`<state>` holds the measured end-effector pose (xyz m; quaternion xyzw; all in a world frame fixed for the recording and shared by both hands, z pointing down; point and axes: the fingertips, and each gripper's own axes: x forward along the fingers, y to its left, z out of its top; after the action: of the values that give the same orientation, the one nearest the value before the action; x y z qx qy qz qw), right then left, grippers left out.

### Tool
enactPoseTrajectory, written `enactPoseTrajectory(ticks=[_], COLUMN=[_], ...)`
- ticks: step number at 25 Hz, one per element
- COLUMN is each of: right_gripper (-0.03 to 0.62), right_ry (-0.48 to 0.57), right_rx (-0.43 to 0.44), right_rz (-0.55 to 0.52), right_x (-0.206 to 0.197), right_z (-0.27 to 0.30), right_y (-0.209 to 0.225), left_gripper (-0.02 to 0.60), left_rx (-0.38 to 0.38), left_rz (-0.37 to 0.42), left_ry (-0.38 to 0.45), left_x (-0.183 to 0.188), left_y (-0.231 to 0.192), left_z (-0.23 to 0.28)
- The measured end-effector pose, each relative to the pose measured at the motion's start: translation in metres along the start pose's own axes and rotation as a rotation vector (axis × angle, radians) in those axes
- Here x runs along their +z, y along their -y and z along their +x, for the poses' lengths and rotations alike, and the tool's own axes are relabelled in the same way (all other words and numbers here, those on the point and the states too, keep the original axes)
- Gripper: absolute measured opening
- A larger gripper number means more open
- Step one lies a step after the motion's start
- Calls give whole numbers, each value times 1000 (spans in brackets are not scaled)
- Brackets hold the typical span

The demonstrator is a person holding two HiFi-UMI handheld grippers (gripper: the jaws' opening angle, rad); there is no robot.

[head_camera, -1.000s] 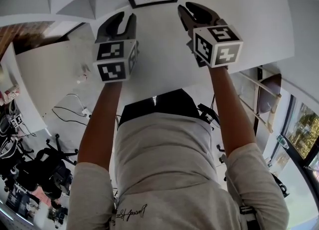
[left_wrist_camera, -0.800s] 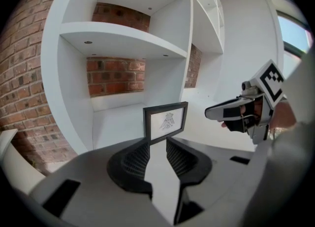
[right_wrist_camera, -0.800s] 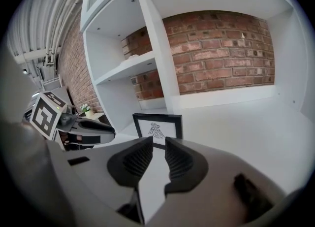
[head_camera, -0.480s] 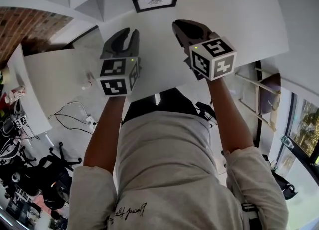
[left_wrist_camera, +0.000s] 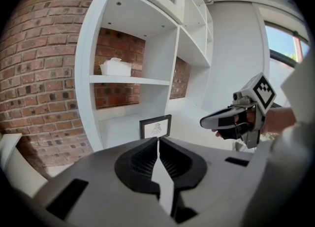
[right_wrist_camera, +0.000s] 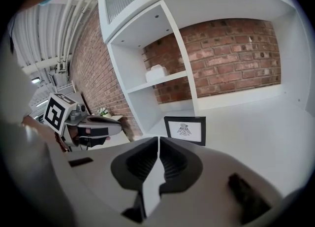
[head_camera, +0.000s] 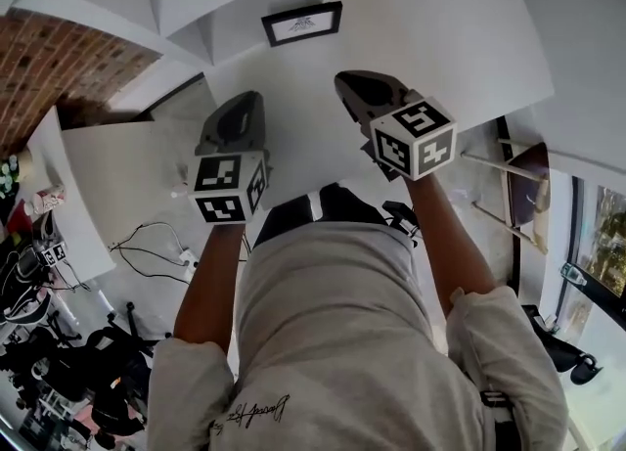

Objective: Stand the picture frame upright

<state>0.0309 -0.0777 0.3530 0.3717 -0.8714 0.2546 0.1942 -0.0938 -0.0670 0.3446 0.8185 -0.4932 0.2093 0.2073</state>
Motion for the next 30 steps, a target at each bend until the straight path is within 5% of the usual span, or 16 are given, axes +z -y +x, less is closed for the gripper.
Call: enactPoseTrajectory(ticks=[30], right_gripper=[28], right_ry=[68], right_rx=[70], right_rz=[-6], right_x=[40], right_z=[-44], right_y=[-43], left_gripper=[21], left_rx=[-66], left_rz=[37], left_ry=[55], left_x=[41], left_y=[31], left_z=[-42])
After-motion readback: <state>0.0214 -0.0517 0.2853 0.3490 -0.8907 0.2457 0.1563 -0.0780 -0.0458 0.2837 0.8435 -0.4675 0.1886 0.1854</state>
